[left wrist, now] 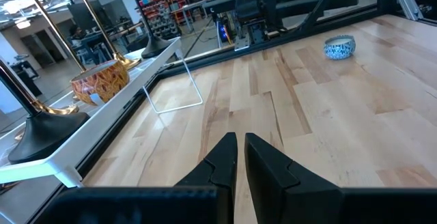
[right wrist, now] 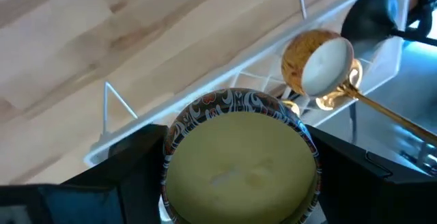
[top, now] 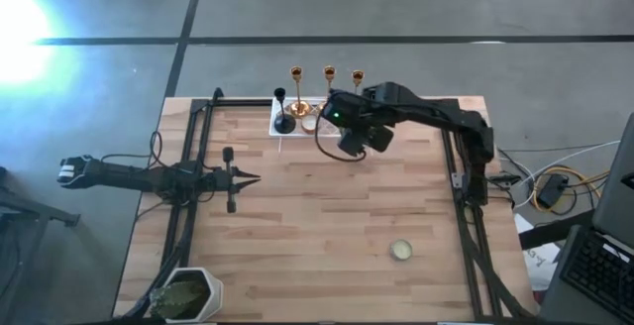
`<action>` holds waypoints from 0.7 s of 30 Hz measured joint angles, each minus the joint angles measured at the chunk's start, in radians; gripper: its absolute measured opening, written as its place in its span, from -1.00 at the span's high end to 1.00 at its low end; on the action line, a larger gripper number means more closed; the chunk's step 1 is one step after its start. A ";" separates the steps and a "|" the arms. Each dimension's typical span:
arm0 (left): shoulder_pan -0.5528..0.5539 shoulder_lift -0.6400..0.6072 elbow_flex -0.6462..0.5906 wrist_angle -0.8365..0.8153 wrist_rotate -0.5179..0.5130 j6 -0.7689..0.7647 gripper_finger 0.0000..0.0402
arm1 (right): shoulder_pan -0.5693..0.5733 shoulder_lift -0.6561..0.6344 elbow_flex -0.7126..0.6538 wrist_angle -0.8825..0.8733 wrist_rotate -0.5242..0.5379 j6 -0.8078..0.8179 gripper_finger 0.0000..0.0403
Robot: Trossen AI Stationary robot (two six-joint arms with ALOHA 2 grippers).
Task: Pick & Place candle stick holders
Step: Put the yellow scented candle on the shelf
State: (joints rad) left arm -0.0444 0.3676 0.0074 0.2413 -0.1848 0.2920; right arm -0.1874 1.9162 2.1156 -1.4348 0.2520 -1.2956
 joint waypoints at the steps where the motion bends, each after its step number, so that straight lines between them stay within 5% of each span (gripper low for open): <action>1: 0.000 0.000 0.000 0.000 0.000 0.000 0.83 | -0.007 0.014 0.018 -0.012 -0.009 -0.001 -0.44; 21: 0.000 0.001 0.000 -0.005 0.000 0.000 0.83 | -0.112 0.082 0.088 -0.054 -0.205 -0.027 -0.44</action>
State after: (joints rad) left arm -0.0444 0.3683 0.0074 0.2367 -0.1846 0.2919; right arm -0.2992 1.9984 2.2036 -1.4887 0.0468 -1.3224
